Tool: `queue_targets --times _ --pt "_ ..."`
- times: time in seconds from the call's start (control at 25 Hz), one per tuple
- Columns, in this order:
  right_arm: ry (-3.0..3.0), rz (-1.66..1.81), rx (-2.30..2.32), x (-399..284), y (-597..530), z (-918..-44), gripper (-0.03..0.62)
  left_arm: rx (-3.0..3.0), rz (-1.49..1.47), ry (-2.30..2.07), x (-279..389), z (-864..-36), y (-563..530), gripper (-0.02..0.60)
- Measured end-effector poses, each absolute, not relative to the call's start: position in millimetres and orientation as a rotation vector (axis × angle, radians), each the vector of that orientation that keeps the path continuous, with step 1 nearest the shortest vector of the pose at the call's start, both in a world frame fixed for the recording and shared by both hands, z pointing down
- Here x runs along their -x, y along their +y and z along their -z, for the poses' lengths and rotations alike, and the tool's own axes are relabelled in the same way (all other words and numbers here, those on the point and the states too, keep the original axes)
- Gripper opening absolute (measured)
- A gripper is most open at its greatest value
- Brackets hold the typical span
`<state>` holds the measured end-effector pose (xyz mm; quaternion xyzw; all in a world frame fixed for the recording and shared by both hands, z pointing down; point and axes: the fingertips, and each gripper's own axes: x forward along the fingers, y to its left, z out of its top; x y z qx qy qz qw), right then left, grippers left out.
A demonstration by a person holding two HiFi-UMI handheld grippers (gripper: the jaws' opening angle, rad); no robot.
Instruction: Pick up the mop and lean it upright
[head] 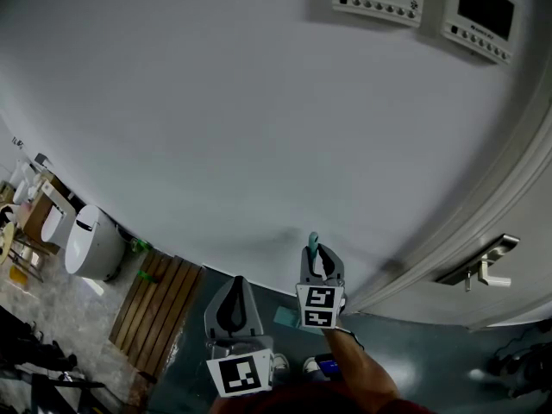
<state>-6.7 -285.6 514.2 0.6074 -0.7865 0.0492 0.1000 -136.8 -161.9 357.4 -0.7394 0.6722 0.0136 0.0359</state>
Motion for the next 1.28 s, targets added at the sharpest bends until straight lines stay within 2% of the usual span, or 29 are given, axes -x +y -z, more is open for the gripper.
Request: queue_targets --times 0.72,1.28 --pt "-2.272 -0.129 -1.823 2.6 -304.4 -518.6 0.118 2.278 -0.035 2.068 136.7 -360.2 -165.6 0.014" --pt "-2.303 -0.139 -1.833 3.5 -298.4 -514.6 0.176 2.278 -0.027 2.068 138.0 -365.1 -165.0 0.014"
